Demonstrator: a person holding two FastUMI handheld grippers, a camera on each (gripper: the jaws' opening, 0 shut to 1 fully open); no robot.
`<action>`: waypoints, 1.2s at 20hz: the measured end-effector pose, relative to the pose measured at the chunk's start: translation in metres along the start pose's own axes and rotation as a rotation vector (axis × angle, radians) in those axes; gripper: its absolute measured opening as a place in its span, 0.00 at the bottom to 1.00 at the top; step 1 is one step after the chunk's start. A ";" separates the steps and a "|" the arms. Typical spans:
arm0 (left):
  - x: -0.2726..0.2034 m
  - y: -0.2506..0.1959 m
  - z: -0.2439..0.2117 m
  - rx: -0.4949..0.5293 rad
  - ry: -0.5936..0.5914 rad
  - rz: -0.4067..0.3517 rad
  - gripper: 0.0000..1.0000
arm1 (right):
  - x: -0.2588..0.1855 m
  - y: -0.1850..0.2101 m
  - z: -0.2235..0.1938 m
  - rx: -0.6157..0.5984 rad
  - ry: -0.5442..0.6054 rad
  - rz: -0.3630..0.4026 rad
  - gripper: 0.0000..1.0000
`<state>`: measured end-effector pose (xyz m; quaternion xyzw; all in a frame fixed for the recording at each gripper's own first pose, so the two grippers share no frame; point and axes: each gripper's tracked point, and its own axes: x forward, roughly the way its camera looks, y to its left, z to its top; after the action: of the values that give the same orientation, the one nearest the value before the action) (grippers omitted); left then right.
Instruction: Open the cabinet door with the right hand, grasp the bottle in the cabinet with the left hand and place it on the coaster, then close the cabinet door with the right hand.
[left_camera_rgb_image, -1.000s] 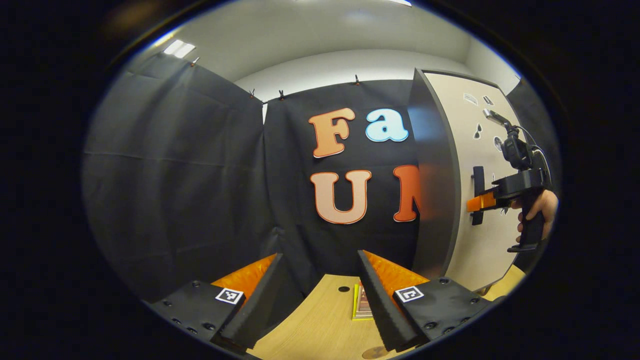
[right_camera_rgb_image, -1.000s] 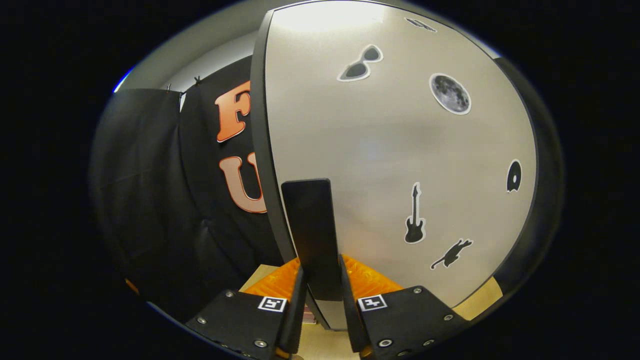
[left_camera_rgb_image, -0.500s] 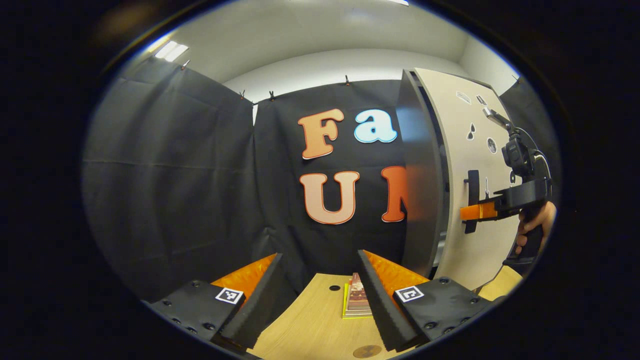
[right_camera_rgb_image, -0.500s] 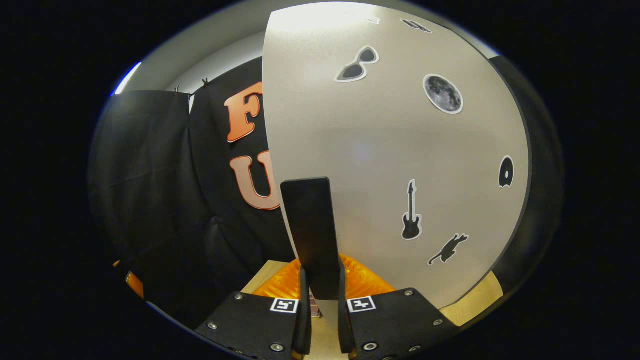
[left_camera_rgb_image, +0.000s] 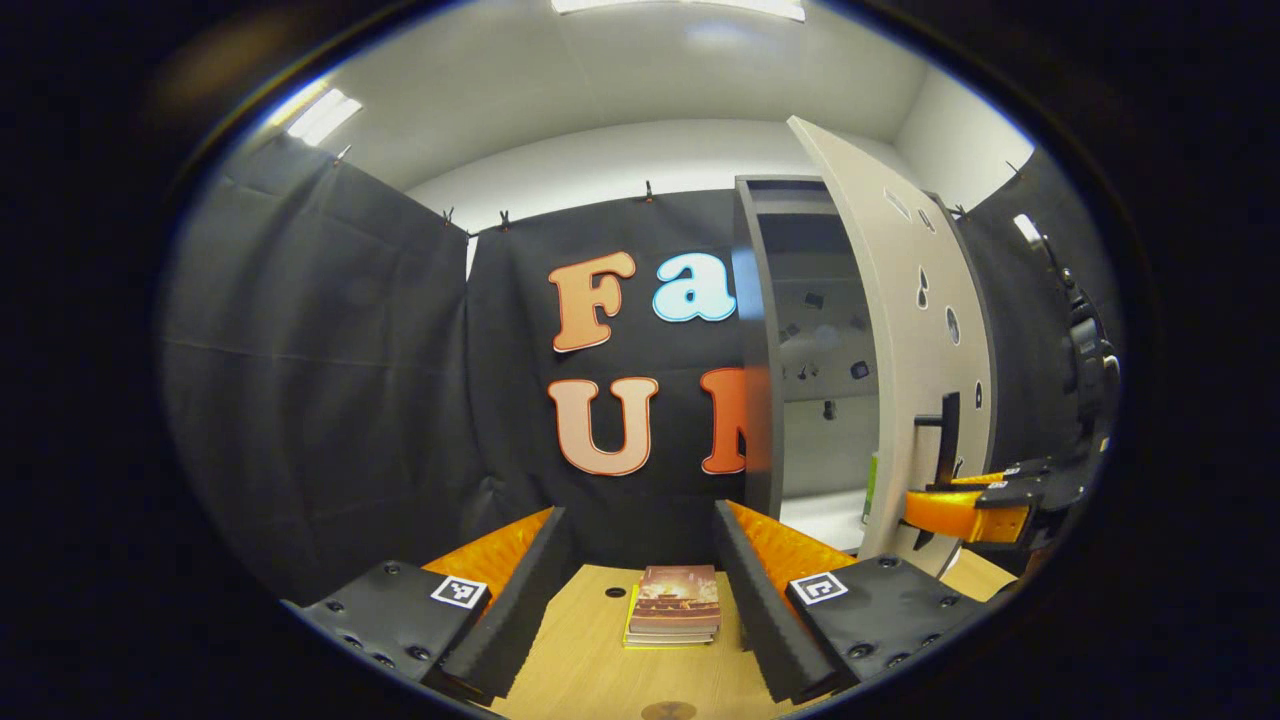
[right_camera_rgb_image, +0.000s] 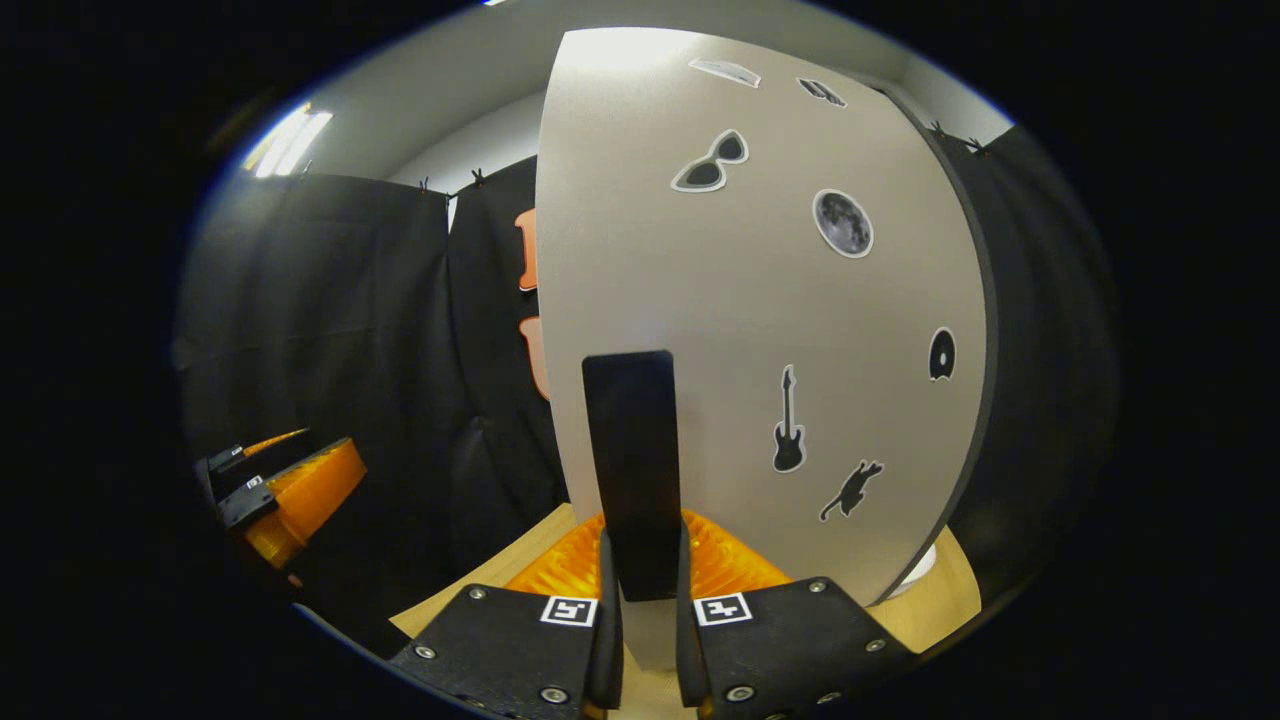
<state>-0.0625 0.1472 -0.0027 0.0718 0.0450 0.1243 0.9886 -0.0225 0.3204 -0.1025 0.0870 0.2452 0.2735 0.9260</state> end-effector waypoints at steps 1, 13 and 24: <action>0.000 -0.008 0.002 -0.002 -0.003 -0.008 0.93 | -0.012 -0.005 0.000 0.006 0.000 0.011 0.21; -0.016 -0.123 0.006 -0.037 0.009 -0.140 0.94 | -0.138 -0.090 0.007 0.045 -0.051 0.020 0.21; -0.023 -0.223 0.005 -0.094 0.033 -0.265 0.93 | -0.210 -0.195 -0.001 0.090 -0.095 -0.098 0.20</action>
<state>-0.0303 -0.0734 -0.0300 0.0167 0.0646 -0.0043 0.9978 -0.0861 0.0423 -0.0759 0.1291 0.2171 0.2121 0.9441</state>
